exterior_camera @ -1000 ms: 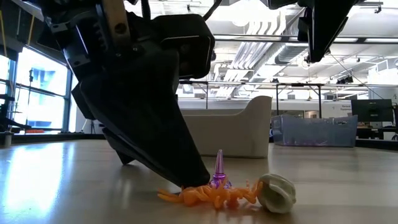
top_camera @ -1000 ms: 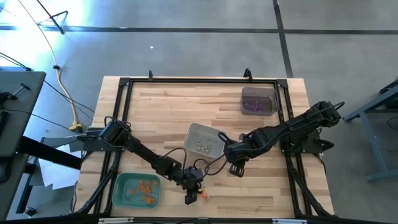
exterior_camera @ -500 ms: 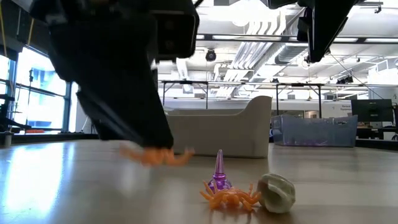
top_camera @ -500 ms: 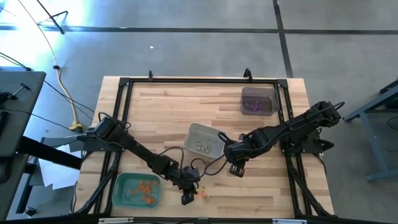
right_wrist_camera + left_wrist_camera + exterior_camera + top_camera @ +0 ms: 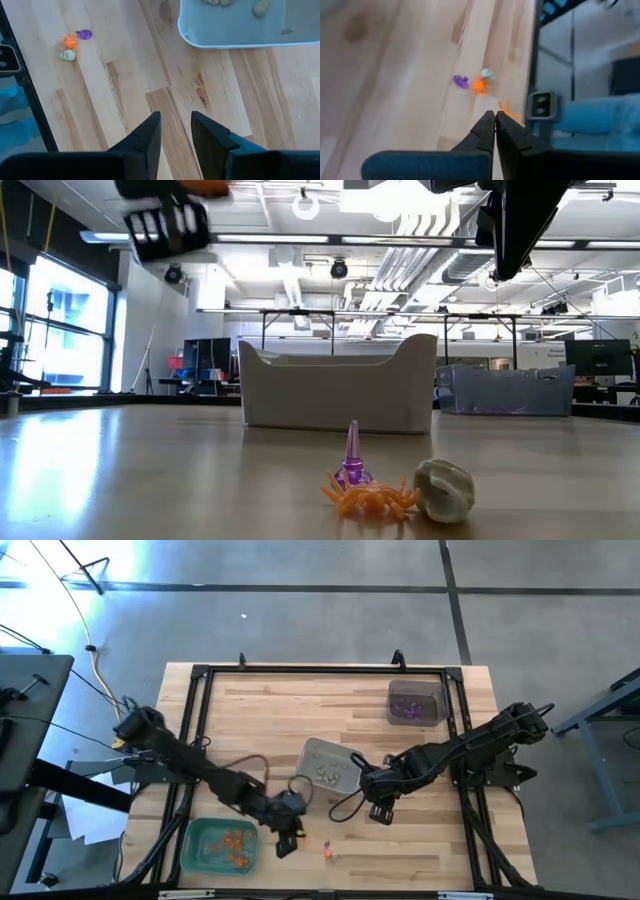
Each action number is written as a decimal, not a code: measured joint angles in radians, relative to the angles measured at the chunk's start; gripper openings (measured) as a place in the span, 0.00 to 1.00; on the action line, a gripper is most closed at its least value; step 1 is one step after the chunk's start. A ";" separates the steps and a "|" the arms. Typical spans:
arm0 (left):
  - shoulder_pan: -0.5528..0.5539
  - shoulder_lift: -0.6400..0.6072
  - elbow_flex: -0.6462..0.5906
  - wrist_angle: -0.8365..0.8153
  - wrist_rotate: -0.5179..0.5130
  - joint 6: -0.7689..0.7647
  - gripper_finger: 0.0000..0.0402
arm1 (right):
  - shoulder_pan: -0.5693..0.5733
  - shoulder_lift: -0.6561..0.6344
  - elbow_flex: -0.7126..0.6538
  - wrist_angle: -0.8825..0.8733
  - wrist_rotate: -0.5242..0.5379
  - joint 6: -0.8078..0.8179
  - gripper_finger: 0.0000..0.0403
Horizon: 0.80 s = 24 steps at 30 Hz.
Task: Sort Halloween decoration
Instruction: Put the orange spider toy into the green bin
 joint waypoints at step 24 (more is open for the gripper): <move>-0.480 -0.385 0.002 -0.642 -0.059 -0.813 0.00 | 0.000 0.000 0.000 0.040 0.053 0.000 0.25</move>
